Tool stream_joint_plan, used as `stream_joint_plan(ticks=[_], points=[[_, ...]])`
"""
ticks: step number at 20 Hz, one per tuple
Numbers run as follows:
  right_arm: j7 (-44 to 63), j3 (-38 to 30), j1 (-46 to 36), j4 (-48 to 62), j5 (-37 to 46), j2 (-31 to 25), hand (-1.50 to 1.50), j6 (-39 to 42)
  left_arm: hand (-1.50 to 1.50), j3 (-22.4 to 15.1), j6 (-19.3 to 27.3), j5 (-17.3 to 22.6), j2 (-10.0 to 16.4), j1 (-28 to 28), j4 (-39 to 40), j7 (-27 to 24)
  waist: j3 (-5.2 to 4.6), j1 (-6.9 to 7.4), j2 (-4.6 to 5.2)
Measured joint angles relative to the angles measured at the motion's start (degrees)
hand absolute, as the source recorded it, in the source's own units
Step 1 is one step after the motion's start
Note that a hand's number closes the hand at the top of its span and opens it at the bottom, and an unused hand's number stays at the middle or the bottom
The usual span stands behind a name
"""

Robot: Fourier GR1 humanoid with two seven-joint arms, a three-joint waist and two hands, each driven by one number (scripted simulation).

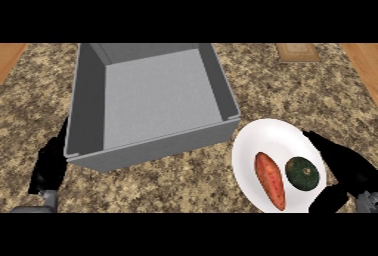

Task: Pick the squash from the plate and place it in the cardboard box

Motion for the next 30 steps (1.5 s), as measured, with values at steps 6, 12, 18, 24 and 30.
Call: stream_joint_plan(ticks=[6, 12, 18, 24, 30], points=[[-2.4, -0.8, 0.8, 1.5, 4.3, 3.7, -1.5, -0.3, 0.0, 1.5, -1.3, -1.3, -1.6, 0.9, -0.4, -0.9, -0.02, 0.01, -0.01], [-5.7, -2.9, 2.1, 2.6, 7.4, 5.6, -1.5, 0.5, 0.0, 3.4, -3.6, -2.0, -2.3, 1.8, -1.2, -0.9, -0.01, -0.01, -0.02], [-6.3, -3.5, 1.9, 3.4, 10.4, 8.6, -1.5, 1.5, 0.0, 4.0, -4.0, -4.1, -4.2, 1.8, -1.9, -0.5, -0.01, 0.0, -0.02], [-10.0, -4.0, 3.2, 6.3, 13.4, 9.3, -1.5, 1.4, 0.0, 5.1, -4.9, -5.1, -5.3, -0.2, 0.3, -0.7, -0.02, -0.05, -0.02], [-12.0, -4.3, 2.2, 8.0, 15.8, 11.2, 1.5, 0.4, 0.0, 6.4, -6.5, -5.1, -5.3, 0.2, -1.2, 0.2, -0.03, 0.02, -0.03]])
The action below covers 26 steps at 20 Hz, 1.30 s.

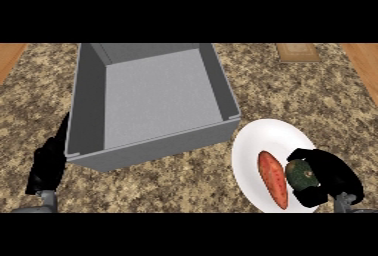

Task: Pick the squash from the plate and place it in the cardboard box

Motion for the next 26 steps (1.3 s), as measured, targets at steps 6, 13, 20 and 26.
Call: stream_joint_plan(ticks=[6, 13, 20, 26], points=[[-3.7, 0.9, -1.0, 1.6, 7.2, -1.4, 1.5, -7.4, 0.0, -0.3, 0.2, -0.9, -0.8, -0.3, -0.3, 0.6, 0.02, 0.03, 0.01], [8.5, 5.8, -3.4, -1.8, 17.1, 7.3, 1.5, -11.5, 0.0, -0.3, 0.3, -1.7, -1.4, 0.0, -1.0, 0.9, -0.15, 0.13, -0.11], [27.6, 16.0, -8.4, -3.4, 28.3, 15.9, 1.5, -13.5, 0.0, 0.1, -0.5, -1.7, -1.1, 0.8, -0.6, -0.4, -0.5, 0.16, -0.47], [31.5, 20.3, -13.1, -6.3, 30.9, 18.1, 1.5, -15.0, 0.0, -0.3, 0.0, -2.4, -2.1, 1.1, -1.5, 0.4, -0.15, 0.22, -0.17]])
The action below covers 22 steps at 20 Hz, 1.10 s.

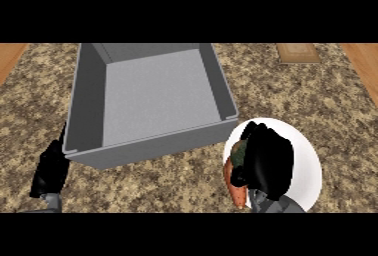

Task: Pick the squash from the plate and place it in the cardboard box

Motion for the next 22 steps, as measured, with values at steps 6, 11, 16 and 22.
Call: stream_joint_plan(ticks=[6, 11, 16, 22], points=[[-0.8, 1.4, -8.9, -6.0, -4.3, 0.7, 1.5, -4.5, 0.0, 0.0, 0.0, -0.2, -0.2, -0.2, 0.6, -0.6, 0.12, 0.41, 0.13], [-0.3, 1.6, -19.9, -2.8, -9.3, 0.8, 1.5, -8.9, 0.0, -0.4, -0.1, -0.7, -0.4, -0.5, 0.4, -0.1, 0.13, 0.81, 0.23], [0.6, 0.0, -31.1, 3.3, -14.8, 0.8, 1.5, -11.3, 0.0, 0.4, -1.0, -0.3, 0.1, -1.5, 1.5, -0.6, 0.12, 0.86, 0.27], [-0.1, -4.5, -44.3, 19.2, -20.5, 0.8, 1.5, -15.5, 0.0, 0.2, -0.7, -0.8, -0.5, -2.2, 2.3, -1.0, 0.09, 1.43, 0.46]])
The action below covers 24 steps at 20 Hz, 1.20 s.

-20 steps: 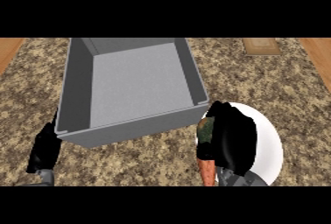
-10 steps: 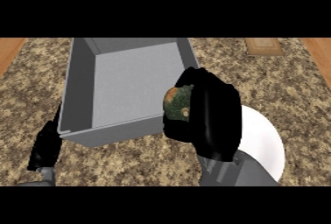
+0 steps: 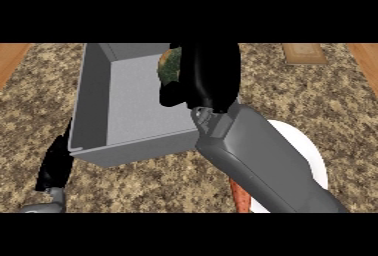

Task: Pick the squash from the plate and place it in the cardboard box

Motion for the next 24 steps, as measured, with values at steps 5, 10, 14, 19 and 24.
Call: stream_joint_plan(ticks=[5, 10, 14, 19, 24], points=[[-2.1, -2.7, -8.3, 15.2, -5.2, 0.1, 1.5, -5.2, 0.0, -0.2, -1.2, 0.4, 0.3, 0.2, -0.7, 0.3, 0.0, 0.81, 0.21], [-4.5, -4.1, -15.1, 29.9, -11.1, 0.1, 1.5, -10.0, 0.0, -0.8, -1.0, -0.2, -0.2, -1.4, 0.3, 0.2, -0.03, 1.77, 0.6], [-8.0, -4.2, -17.6, 39.9, -15.1, 0.2, 1.5, -14.4, 0.0, -0.9, -1.4, -0.3, -0.1, -1.8, 0.5, 0.0, -0.04, 2.75, 0.94], [-10.4, -4.3, -18.7, 48.9, -20.1, 0.2, -1.5, -19.2, 0.0, -1.8, -1.1, -1.0, -0.9, -3.4, 1.1, 0.3, -0.05, 3.82, 1.33], [-14.3, -4.3, -18.3, 54.6, -24.4, 0.2, -1.5, -24.4, 0.0, -1.5, -1.4, -0.6, -0.9, -4.8, 2.1, 0.4, -0.04, 4.45, 1.56]])
